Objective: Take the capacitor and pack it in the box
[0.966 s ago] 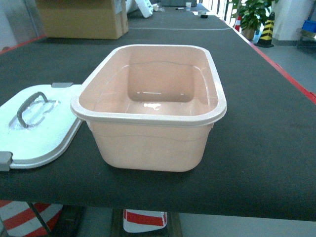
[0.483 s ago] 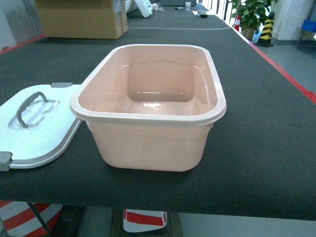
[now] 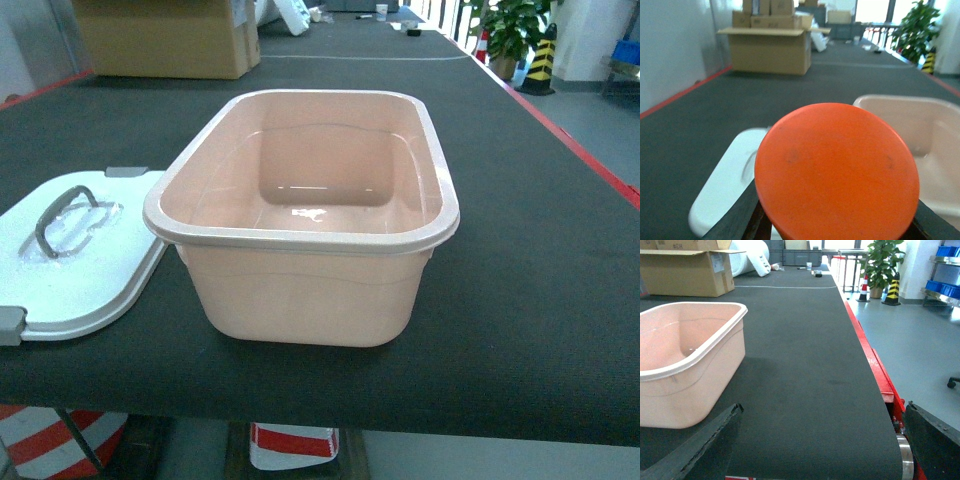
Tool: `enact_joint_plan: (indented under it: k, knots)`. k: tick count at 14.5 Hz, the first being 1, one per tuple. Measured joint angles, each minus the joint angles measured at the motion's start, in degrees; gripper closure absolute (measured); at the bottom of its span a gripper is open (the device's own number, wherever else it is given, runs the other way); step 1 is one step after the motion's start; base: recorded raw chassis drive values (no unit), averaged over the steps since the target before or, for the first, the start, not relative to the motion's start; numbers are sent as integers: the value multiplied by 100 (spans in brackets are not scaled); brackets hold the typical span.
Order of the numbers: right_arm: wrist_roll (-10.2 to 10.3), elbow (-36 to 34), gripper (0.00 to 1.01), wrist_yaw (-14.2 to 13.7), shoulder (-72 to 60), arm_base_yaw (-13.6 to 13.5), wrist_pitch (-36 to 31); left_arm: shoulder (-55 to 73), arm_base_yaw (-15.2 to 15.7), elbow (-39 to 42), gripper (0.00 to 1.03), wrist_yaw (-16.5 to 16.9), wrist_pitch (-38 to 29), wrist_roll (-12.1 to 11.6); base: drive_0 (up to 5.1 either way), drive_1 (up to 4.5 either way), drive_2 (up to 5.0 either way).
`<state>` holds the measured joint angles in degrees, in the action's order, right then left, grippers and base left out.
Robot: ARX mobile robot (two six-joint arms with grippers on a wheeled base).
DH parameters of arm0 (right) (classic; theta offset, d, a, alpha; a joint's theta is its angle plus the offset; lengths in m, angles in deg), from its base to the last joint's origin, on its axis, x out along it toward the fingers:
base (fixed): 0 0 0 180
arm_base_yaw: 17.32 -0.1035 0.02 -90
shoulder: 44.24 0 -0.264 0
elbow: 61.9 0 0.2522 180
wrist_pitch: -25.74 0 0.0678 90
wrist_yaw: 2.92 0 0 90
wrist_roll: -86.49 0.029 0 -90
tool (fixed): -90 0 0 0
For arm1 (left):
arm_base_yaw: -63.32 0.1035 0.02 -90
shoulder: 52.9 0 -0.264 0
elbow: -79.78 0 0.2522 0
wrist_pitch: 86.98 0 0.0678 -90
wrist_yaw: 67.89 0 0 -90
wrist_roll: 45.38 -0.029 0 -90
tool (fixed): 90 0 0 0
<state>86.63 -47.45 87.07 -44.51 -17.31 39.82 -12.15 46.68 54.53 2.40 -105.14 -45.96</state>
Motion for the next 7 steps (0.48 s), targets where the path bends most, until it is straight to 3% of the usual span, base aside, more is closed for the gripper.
enact_joint_plan:
  k: [2,5,7]
  knots:
    - [0,0,3,0,0,0,0,1947,-282,-1156,59,280,-1200,26,0,0,0]
    - [0,0,3,0,0,0,-2,4483,-625,-2977,59,621,-1145,11,0,0,0]
    - [0,0,3,0,0,0,0,5473,-732,-3842,59,688,-1051,28,0,0,0]
